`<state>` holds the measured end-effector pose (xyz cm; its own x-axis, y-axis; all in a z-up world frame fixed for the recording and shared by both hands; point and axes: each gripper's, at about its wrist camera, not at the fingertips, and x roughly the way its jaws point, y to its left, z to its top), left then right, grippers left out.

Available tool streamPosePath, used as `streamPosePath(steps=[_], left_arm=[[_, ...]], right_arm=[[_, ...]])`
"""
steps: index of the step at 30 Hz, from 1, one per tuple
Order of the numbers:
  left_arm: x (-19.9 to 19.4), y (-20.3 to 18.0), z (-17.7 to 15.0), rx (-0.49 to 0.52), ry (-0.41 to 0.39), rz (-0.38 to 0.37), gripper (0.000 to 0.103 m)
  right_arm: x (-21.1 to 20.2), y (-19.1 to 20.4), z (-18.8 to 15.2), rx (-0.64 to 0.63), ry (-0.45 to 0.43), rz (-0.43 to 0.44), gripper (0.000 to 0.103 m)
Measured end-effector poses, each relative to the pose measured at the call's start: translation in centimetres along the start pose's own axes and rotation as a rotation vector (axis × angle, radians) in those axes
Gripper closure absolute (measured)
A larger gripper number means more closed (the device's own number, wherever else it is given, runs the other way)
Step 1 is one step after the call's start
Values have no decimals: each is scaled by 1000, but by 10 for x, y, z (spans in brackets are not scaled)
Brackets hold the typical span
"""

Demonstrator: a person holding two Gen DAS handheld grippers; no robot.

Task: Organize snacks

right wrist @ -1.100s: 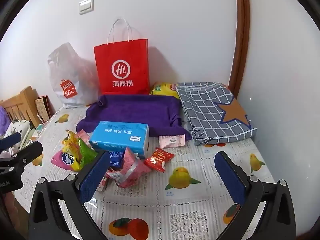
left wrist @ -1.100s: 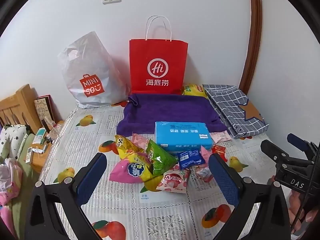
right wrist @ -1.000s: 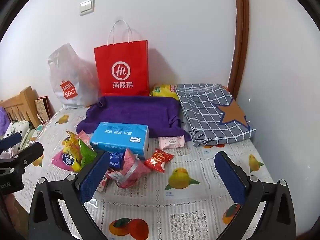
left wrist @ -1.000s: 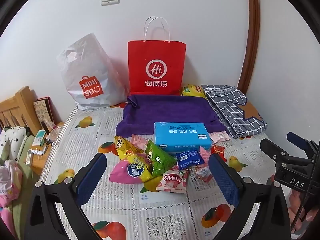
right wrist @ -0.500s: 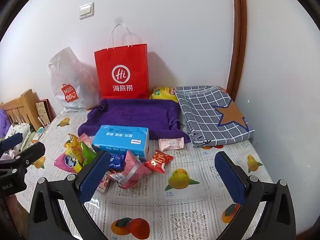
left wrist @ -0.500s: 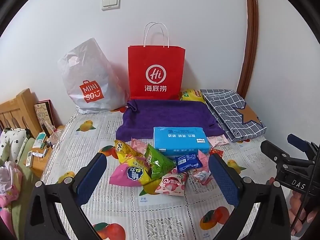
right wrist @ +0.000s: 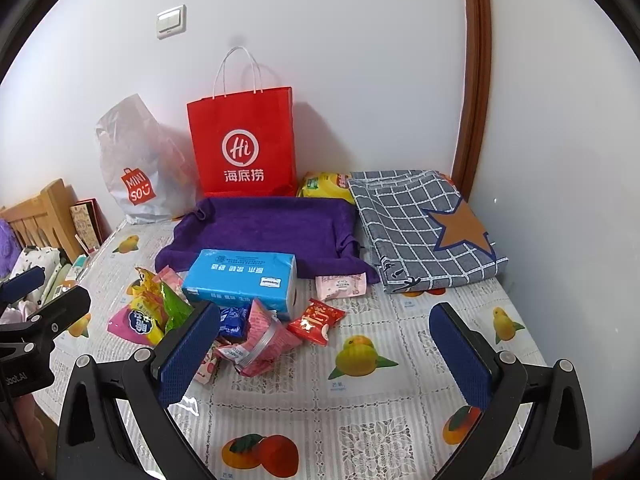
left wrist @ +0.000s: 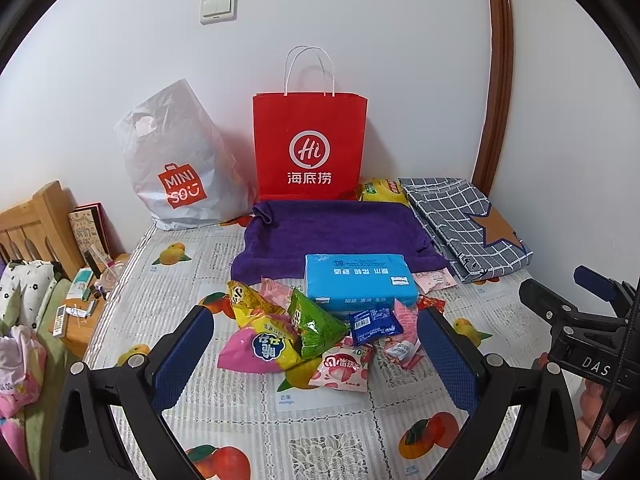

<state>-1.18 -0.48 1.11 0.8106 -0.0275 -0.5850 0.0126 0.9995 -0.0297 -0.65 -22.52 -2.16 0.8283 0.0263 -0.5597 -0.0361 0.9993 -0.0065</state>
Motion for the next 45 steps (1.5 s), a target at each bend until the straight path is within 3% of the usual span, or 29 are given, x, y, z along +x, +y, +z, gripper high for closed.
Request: streamPosePath(steps=[45], left_arm=[[-5, -5, 3, 6, -12, -1, 1]], right_arm=[[-10, 4, -2, -15, -22, 2, 0]])
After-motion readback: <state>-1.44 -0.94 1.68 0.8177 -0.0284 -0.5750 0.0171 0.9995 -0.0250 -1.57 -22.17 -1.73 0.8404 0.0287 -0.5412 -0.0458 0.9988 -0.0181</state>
